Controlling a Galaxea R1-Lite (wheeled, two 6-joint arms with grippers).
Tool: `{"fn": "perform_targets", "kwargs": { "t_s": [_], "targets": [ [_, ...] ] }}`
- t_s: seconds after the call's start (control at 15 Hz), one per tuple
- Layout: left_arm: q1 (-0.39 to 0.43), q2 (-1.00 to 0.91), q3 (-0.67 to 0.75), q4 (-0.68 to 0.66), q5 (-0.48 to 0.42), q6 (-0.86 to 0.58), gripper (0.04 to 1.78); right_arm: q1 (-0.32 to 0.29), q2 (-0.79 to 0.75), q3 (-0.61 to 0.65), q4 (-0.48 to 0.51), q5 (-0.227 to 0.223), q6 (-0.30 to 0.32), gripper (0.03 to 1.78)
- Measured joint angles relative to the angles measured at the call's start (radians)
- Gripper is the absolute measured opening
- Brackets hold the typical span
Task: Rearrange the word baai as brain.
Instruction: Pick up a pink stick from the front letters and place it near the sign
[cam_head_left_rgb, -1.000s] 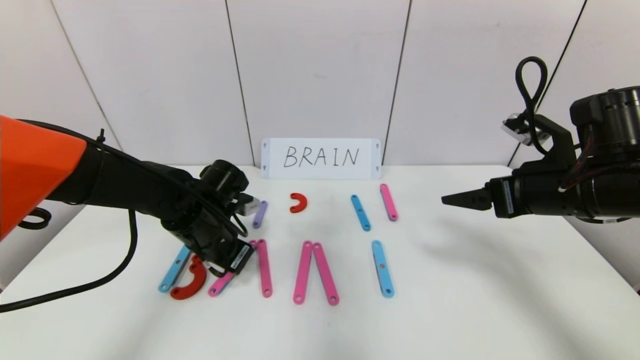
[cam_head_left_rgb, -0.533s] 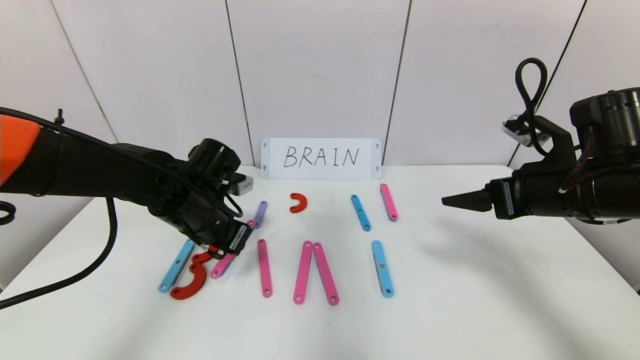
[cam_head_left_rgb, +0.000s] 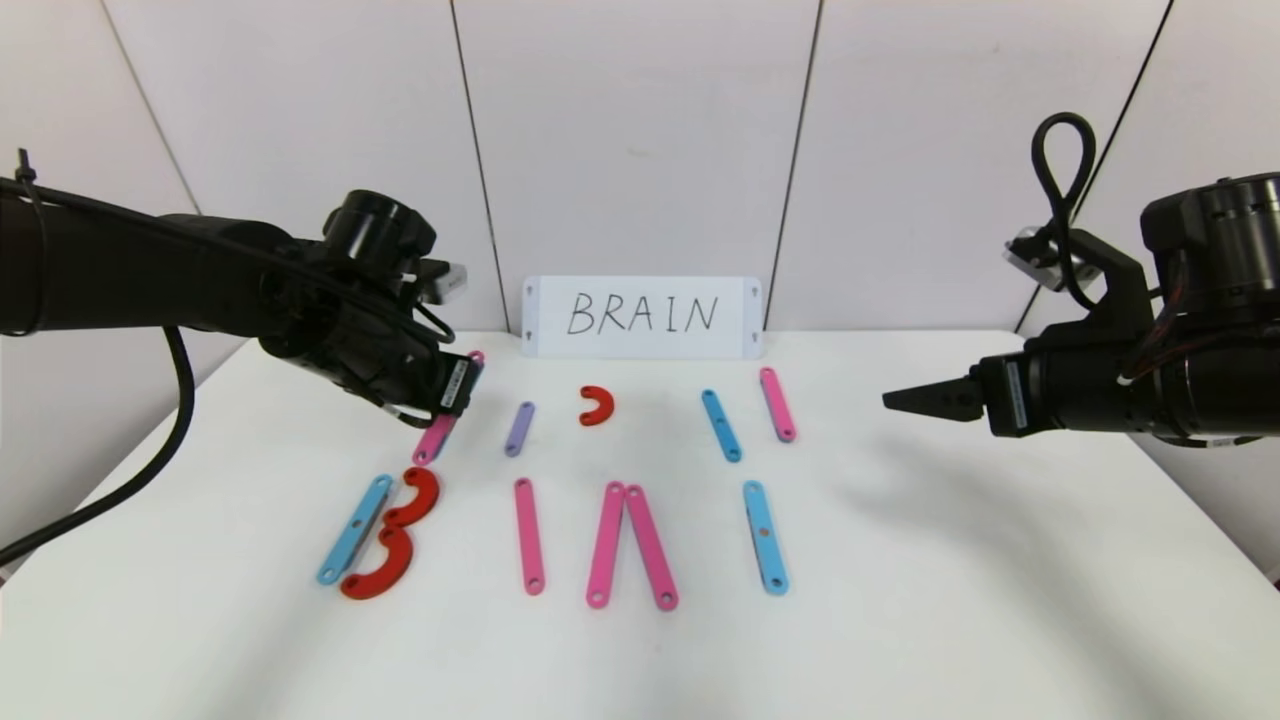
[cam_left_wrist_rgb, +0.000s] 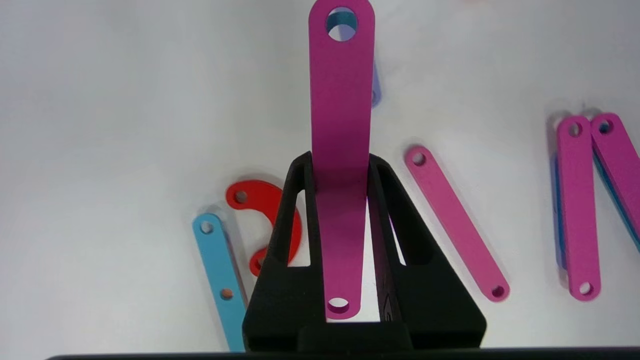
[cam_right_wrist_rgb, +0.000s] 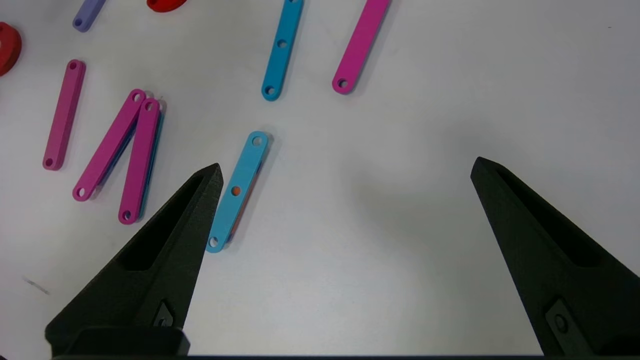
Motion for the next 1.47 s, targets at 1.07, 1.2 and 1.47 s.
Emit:
{"fn": "perform_targets", "kwargs": {
  "t_s": [1.07,1.2,1.47],
  "targets": [
    [0.164,0.352,-0.343,0.011,0.006,-0.041,0.31,0.0,-0.006,0.011,0.001,0.001,0.003,1.74],
    [0.166,0.374,-0.353,0.009,0.018,-0.043,0.31,0.0,-0.006,0.011,0.001,0.002,0.003,1.74],
    [0.166,0.392,-0.357,0.0,0.02,-0.044,0.4,0.0,-0.006,0.015,0.001,0.002,0.003,1.74]
  ]
}}
